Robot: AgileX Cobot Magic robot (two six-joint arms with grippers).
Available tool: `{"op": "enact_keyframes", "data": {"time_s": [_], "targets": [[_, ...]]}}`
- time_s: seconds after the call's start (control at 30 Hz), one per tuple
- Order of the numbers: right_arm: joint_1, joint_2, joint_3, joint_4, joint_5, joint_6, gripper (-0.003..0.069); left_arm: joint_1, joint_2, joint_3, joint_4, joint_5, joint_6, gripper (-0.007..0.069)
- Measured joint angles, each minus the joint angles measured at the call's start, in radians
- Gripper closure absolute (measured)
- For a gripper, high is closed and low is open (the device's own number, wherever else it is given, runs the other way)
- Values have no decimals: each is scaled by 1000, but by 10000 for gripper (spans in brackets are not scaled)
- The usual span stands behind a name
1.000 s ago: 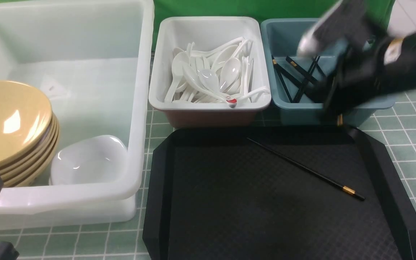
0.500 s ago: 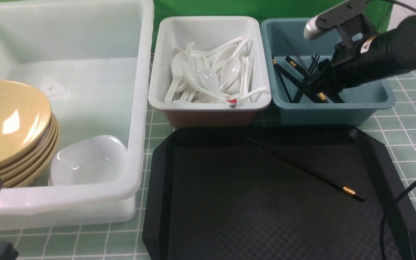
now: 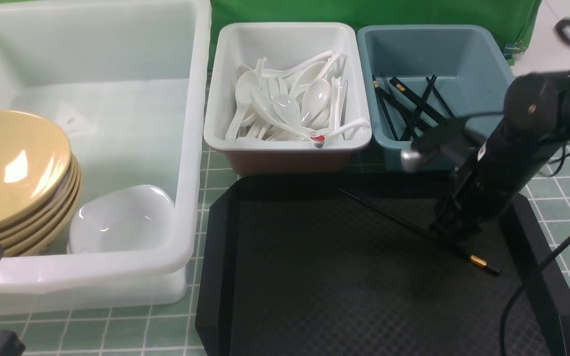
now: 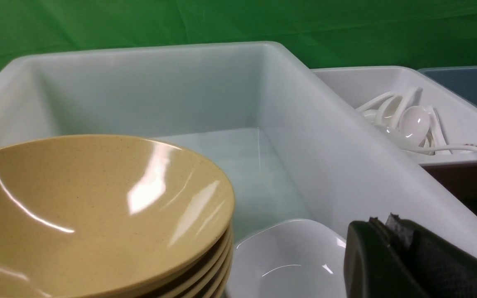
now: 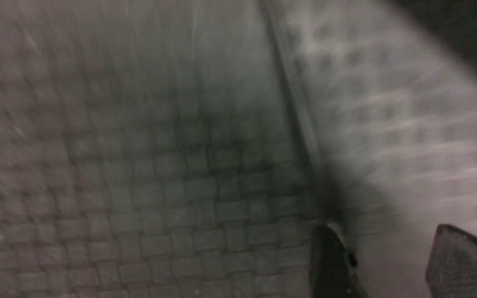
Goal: On blue table put chopsticks spoon bowls plates into blue grey white boxes.
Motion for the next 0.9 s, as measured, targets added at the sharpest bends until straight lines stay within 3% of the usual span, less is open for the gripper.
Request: {"op": "enact_keyframes", "data": {"time_s": [0.07, 0.27, 0.53, 0.67, 0.9], "targets": [[16, 32, -3, 18, 0, -1, 342, 0, 0, 0, 0, 0, 0, 620], [106, 46, -16, 24, 14, -2, 573, 0, 0, 0, 0, -1, -3, 620], [202, -154, 0, 54, 100, -47, 584, 0, 0, 0, 0, -1, -4, 620], [164, -334, -27, 48, -39, -74, 584, 0, 0, 0, 0, -1, -4, 620], [19, -346, -34, 51, -581, -47, 582, 0, 0, 0, 0, -1, -4, 620]]}}
